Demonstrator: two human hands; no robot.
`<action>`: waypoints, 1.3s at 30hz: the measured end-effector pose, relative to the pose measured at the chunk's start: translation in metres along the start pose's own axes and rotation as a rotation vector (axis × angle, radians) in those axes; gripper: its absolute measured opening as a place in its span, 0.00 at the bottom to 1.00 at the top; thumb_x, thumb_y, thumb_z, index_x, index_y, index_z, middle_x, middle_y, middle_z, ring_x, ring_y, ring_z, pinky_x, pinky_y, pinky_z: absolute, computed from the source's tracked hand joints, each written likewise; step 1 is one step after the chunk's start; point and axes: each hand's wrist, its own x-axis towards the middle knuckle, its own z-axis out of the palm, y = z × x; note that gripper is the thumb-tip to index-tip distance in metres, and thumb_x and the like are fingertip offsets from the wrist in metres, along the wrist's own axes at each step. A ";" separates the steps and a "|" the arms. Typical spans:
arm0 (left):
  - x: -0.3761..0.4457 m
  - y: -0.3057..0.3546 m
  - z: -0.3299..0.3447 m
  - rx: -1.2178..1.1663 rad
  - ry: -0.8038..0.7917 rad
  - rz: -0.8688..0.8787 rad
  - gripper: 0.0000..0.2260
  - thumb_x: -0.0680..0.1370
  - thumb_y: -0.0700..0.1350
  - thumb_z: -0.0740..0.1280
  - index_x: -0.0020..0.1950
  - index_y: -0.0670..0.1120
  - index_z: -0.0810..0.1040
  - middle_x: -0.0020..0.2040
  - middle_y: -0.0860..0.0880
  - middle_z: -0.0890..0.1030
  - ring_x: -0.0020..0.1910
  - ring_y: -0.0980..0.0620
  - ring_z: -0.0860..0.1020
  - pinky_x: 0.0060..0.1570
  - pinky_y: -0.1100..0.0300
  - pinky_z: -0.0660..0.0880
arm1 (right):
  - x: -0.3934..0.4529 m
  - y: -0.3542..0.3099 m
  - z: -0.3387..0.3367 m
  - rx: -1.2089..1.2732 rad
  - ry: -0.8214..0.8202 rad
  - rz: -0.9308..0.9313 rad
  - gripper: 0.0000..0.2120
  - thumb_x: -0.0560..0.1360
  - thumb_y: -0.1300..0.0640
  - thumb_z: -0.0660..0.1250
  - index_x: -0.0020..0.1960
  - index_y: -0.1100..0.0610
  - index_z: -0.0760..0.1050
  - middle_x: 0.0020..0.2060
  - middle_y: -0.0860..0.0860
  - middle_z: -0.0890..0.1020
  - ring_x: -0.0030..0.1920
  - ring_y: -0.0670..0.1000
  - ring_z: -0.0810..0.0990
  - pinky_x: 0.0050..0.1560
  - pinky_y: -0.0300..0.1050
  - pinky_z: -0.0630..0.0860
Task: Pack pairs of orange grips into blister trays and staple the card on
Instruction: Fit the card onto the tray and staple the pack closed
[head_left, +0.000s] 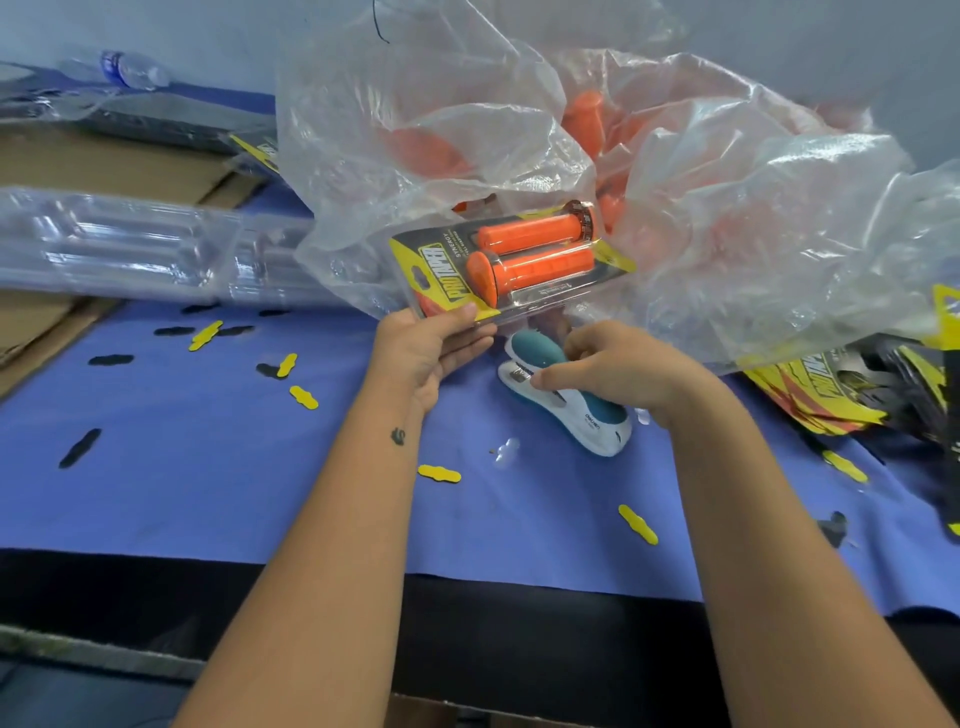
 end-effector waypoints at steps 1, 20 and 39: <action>0.000 0.001 -0.001 -0.036 0.000 -0.008 0.03 0.77 0.33 0.67 0.47 0.40 0.78 0.36 0.45 0.85 0.35 0.47 0.85 0.36 0.58 0.81 | -0.001 0.001 0.001 0.063 0.010 -0.024 0.16 0.70 0.47 0.74 0.36 0.56 0.72 0.29 0.47 0.71 0.30 0.47 0.69 0.32 0.40 0.64; 0.000 0.011 -0.008 -0.207 0.016 -0.063 0.06 0.79 0.37 0.65 0.43 0.44 0.78 0.32 0.50 0.81 0.27 0.57 0.77 0.24 0.70 0.67 | 0.003 -0.013 0.033 1.042 -0.321 -0.009 0.25 0.68 0.38 0.67 0.54 0.57 0.79 0.38 0.59 0.82 0.31 0.57 0.81 0.31 0.44 0.78; 0.002 0.006 -0.017 -0.083 -0.009 0.069 0.03 0.77 0.38 0.68 0.44 0.43 0.80 0.26 0.51 0.74 0.25 0.55 0.68 0.24 0.64 0.66 | 0.030 -0.051 0.053 1.159 -0.245 0.018 0.21 0.76 0.39 0.64 0.48 0.57 0.81 0.42 0.55 0.84 0.33 0.53 0.82 0.32 0.40 0.78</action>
